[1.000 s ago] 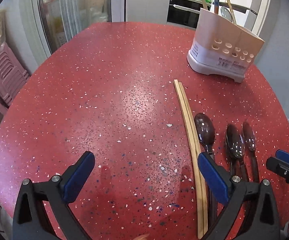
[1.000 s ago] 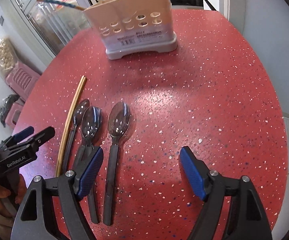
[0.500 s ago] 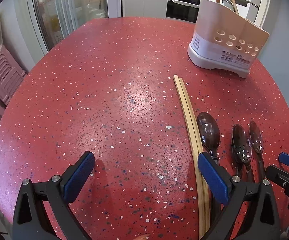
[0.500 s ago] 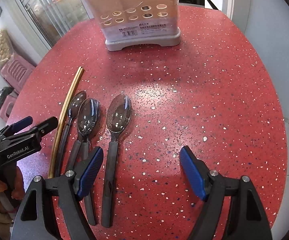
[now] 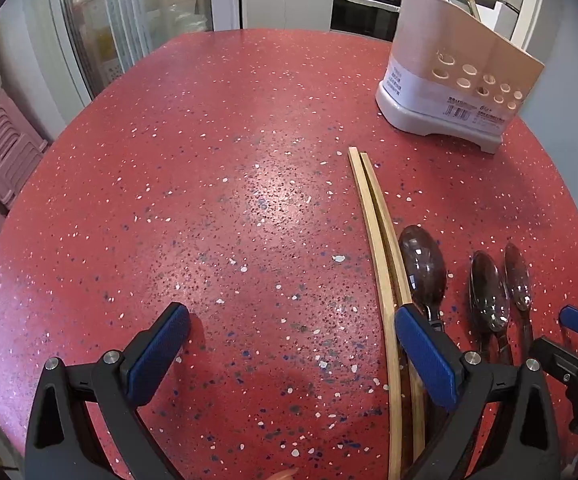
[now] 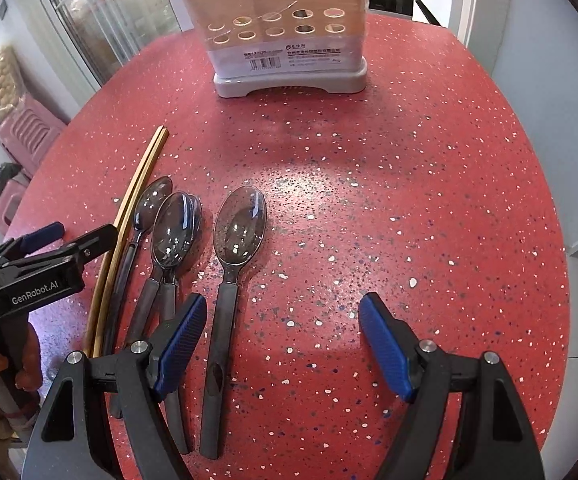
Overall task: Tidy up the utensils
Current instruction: 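Move both open tools back over the remaining spoons and wooden chopsticks, then grasp a plain wooden chopstick with the left tool while the right grasps a dark spoon, then lift the chopstick and spoon and carry both to the beige holder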
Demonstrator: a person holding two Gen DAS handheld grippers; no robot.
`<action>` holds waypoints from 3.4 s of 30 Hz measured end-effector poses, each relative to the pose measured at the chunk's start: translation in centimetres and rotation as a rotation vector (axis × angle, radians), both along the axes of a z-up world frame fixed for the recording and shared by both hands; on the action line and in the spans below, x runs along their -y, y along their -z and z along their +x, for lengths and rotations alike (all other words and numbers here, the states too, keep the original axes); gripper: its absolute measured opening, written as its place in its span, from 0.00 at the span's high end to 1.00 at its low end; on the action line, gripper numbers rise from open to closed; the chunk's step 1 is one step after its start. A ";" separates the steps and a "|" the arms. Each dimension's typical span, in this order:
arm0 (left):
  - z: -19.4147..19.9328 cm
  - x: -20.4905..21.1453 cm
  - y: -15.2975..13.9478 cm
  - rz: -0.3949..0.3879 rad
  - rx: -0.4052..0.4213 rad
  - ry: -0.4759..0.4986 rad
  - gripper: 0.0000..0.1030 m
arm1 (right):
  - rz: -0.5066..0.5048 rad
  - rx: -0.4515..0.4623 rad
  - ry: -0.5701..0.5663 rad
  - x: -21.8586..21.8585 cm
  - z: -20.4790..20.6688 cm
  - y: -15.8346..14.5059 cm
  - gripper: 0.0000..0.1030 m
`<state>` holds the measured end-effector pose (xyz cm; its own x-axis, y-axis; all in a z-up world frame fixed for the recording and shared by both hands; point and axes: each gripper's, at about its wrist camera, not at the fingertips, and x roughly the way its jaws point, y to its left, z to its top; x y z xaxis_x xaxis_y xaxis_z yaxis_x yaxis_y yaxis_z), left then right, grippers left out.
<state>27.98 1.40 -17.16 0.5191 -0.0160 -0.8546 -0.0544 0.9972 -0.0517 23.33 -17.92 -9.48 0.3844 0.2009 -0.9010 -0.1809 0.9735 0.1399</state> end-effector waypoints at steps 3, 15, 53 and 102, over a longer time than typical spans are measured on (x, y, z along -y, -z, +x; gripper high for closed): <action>1.0 0.8 0.3 0.036 -0.006 0.011 0.00 | -0.040 0.000 -0.012 -0.7 0.1 0.0 0.21; 5.7 1.5 -0.4 0.045 -0.069 0.091 0.00 | -0.158 -0.060 -0.076 -3.6 1.8 0.2 0.32; 3.8 6.2 -6.6 -0.115 0.070 0.233 0.67 | 0.127 -0.048 -0.135 3.7 2.4 -2.5 0.88; 17.2 9.7 -25.5 -0.170 0.639 0.009 0.67 | 0.364 0.505 -0.140 4.7 22.1 -18.0 0.88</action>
